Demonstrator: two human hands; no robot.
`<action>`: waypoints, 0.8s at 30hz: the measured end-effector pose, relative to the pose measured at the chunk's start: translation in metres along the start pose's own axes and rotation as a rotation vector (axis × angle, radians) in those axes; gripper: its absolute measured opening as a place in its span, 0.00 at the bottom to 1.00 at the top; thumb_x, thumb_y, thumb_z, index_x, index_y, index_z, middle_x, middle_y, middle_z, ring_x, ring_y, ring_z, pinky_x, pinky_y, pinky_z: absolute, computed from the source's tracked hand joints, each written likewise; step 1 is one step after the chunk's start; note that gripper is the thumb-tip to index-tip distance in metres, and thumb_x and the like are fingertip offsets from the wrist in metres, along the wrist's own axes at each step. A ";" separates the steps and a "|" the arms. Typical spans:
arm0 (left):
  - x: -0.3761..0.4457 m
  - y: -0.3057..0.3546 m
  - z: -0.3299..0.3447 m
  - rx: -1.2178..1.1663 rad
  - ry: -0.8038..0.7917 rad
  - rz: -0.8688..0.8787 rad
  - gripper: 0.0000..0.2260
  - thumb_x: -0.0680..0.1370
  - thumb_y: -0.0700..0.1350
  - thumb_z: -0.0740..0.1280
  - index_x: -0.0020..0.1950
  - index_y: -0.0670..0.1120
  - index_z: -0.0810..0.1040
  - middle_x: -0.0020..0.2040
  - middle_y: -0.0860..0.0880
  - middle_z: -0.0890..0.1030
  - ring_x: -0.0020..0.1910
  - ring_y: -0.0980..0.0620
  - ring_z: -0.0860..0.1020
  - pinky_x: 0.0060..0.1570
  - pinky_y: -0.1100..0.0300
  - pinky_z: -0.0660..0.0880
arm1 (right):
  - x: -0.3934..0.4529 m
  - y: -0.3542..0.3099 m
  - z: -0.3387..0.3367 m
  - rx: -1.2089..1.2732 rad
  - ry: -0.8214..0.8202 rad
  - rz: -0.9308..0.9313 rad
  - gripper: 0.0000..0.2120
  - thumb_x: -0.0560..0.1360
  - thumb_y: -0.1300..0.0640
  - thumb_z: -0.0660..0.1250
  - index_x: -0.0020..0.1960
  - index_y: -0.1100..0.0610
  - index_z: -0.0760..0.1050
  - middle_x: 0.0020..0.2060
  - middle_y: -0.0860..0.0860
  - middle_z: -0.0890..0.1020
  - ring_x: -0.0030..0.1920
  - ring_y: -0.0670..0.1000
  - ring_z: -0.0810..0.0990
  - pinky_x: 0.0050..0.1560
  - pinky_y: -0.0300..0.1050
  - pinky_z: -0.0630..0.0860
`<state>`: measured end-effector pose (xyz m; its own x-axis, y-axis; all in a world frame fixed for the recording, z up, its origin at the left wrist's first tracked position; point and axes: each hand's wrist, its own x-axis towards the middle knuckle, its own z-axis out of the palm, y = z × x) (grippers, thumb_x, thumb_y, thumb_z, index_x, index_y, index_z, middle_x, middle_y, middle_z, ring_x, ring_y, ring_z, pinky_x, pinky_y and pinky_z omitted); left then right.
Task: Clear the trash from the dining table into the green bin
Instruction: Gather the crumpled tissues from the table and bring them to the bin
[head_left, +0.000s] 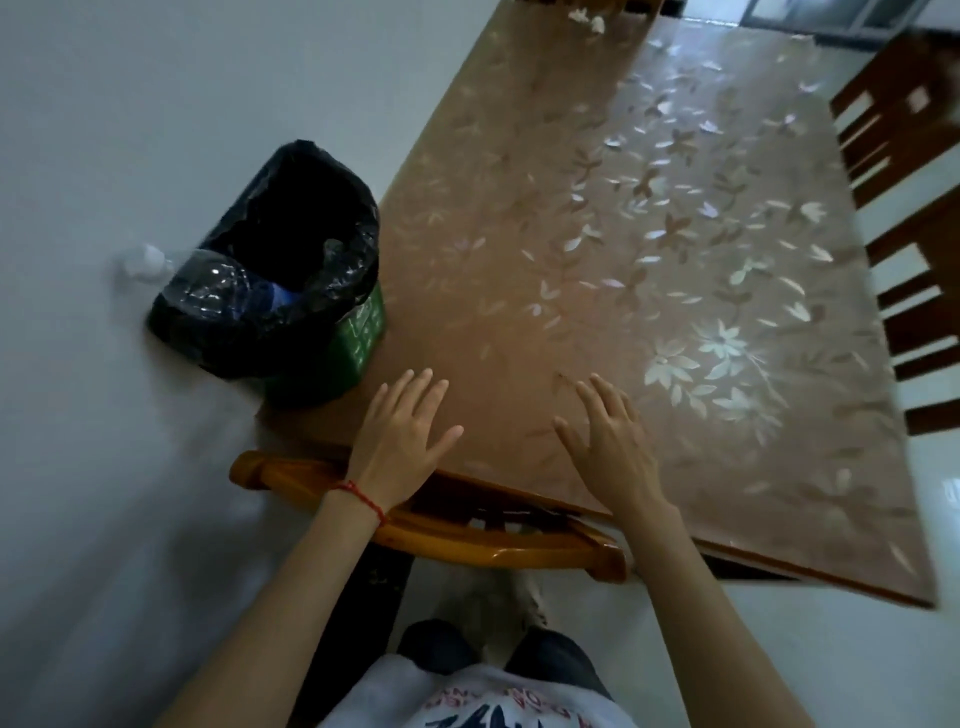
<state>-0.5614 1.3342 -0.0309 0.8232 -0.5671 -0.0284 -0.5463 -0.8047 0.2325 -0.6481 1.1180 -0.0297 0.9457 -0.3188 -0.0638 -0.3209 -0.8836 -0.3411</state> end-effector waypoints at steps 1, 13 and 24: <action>0.004 0.004 0.001 -0.004 -0.004 0.030 0.33 0.74 0.62 0.45 0.70 0.43 0.64 0.71 0.42 0.67 0.72 0.43 0.61 0.69 0.46 0.57 | -0.006 0.005 -0.002 0.001 0.008 0.035 0.28 0.77 0.44 0.57 0.72 0.56 0.60 0.72 0.55 0.63 0.72 0.54 0.60 0.71 0.53 0.62; 0.050 0.113 0.026 -0.002 -0.129 0.437 0.33 0.78 0.63 0.42 0.62 0.39 0.73 0.60 0.38 0.77 0.61 0.38 0.75 0.57 0.40 0.71 | -0.102 0.085 -0.023 0.005 0.227 0.411 0.30 0.75 0.41 0.52 0.66 0.61 0.70 0.63 0.60 0.75 0.63 0.60 0.73 0.61 0.55 0.72; 0.031 0.244 0.055 0.067 -0.172 0.795 0.31 0.78 0.61 0.43 0.63 0.41 0.73 0.61 0.40 0.77 0.62 0.40 0.74 0.58 0.42 0.72 | -0.222 0.145 -0.036 0.043 0.403 0.762 0.26 0.73 0.46 0.61 0.64 0.62 0.71 0.62 0.60 0.76 0.63 0.60 0.74 0.61 0.56 0.71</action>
<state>-0.6778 1.1105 -0.0289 0.1528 -0.9878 -0.0295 -0.9698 -0.1556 0.1880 -0.9064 1.0483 -0.0313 0.3799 -0.9239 0.0449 -0.8504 -0.3680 -0.3760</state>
